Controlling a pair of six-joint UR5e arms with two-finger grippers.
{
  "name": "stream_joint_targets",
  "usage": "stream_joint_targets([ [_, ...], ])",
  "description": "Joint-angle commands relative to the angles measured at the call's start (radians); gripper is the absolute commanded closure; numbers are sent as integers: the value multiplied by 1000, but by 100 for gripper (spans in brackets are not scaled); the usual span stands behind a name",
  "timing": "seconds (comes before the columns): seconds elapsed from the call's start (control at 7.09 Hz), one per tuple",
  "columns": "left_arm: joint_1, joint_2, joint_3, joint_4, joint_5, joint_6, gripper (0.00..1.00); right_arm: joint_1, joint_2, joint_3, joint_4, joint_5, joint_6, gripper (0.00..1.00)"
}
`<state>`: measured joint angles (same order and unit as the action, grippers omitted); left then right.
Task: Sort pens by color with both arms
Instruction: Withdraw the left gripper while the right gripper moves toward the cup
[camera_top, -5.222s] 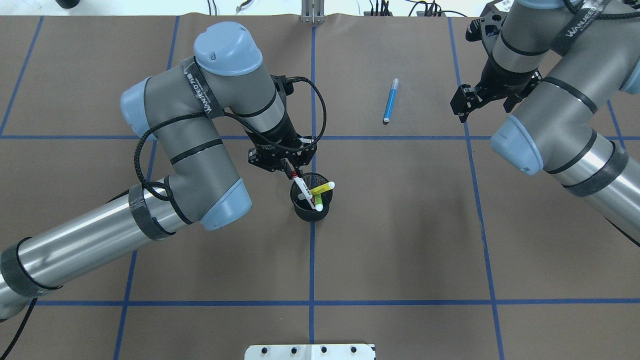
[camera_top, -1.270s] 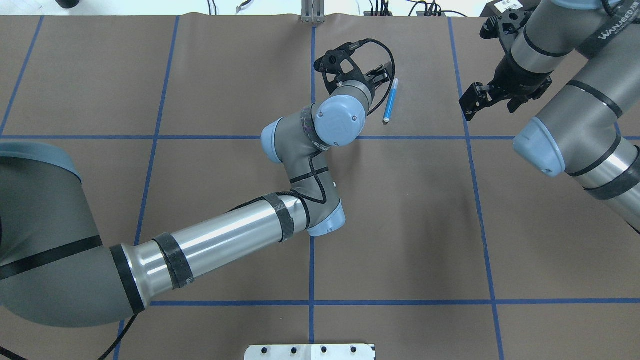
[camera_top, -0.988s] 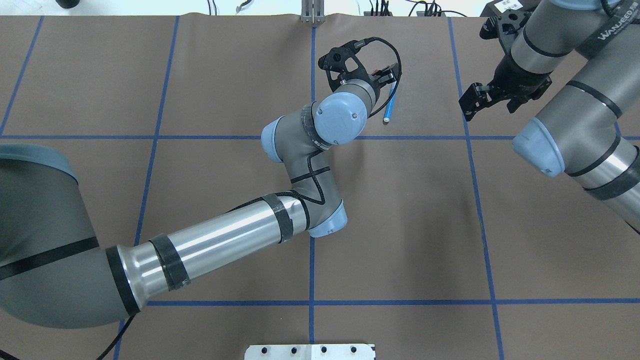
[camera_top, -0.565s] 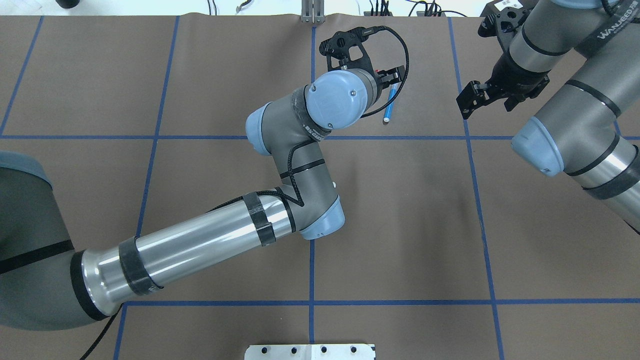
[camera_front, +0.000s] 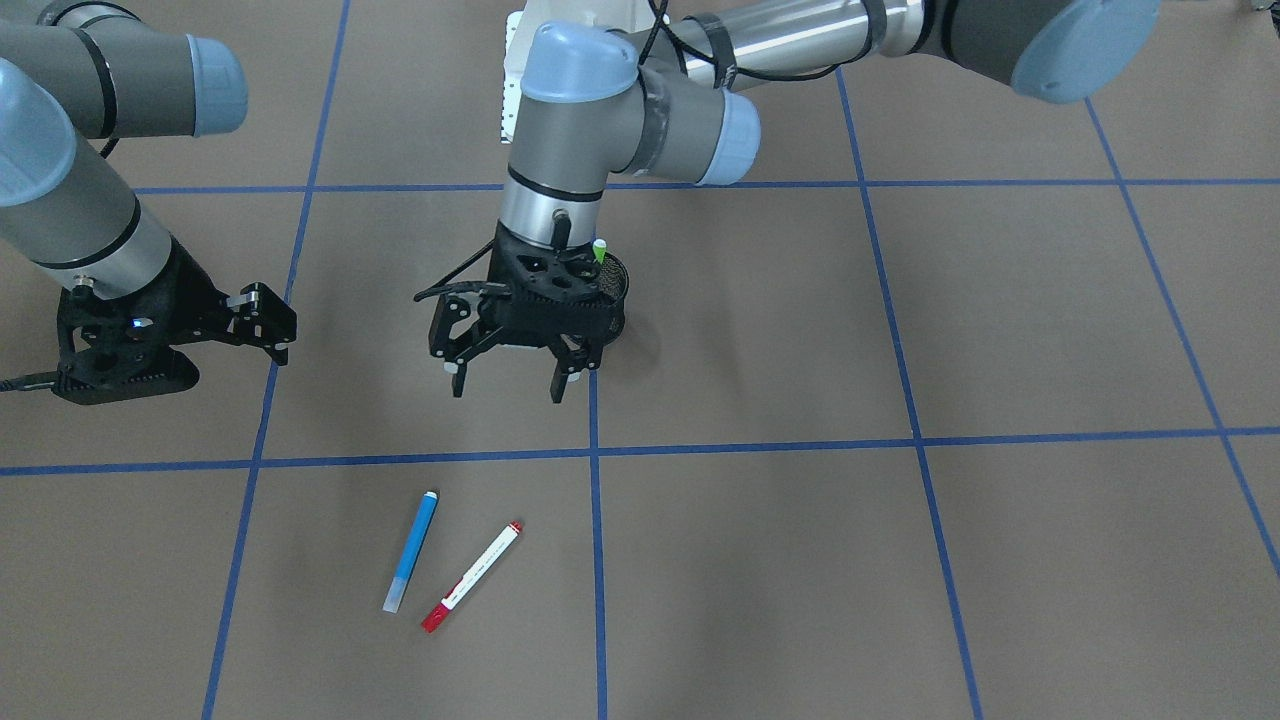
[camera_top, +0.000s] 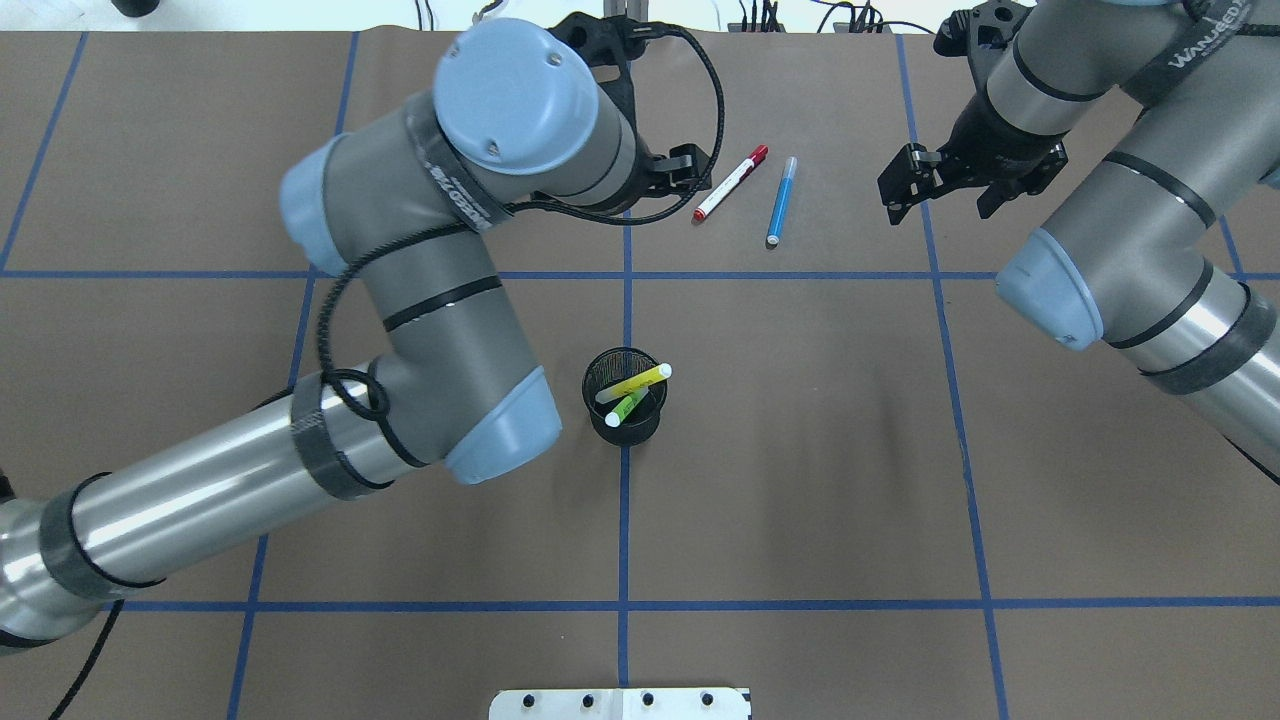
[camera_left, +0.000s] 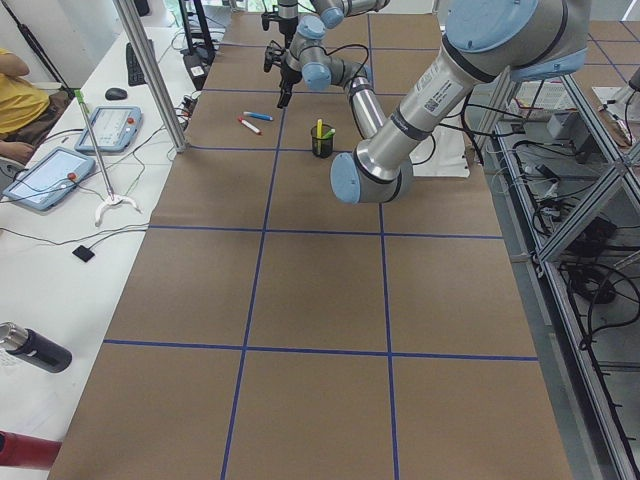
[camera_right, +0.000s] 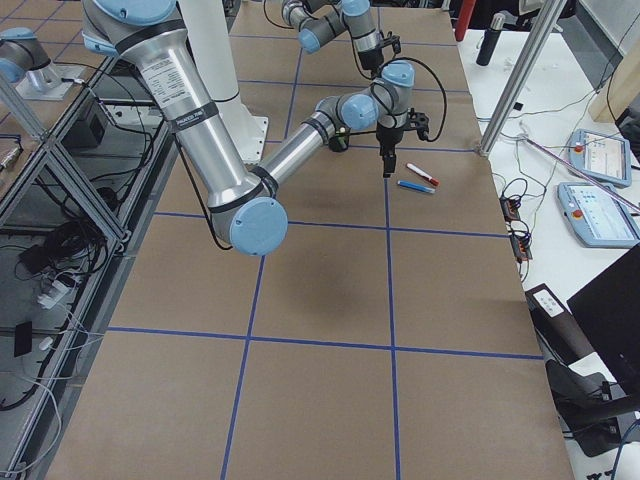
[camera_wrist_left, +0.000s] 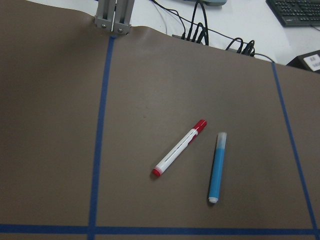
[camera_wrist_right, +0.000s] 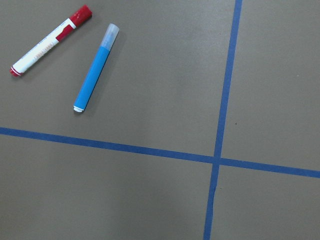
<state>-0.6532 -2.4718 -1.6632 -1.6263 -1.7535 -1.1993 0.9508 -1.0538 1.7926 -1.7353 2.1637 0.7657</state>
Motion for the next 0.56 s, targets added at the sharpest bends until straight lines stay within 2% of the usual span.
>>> stream_joint_targets([
  [0.0,-107,65,-163,239,-212,213,0,-67,58,1,2,4,195,0],
  [0.42,-271,229,-181,237,-458,575,0,-183,161,-5,-4,-5,462,1],
])
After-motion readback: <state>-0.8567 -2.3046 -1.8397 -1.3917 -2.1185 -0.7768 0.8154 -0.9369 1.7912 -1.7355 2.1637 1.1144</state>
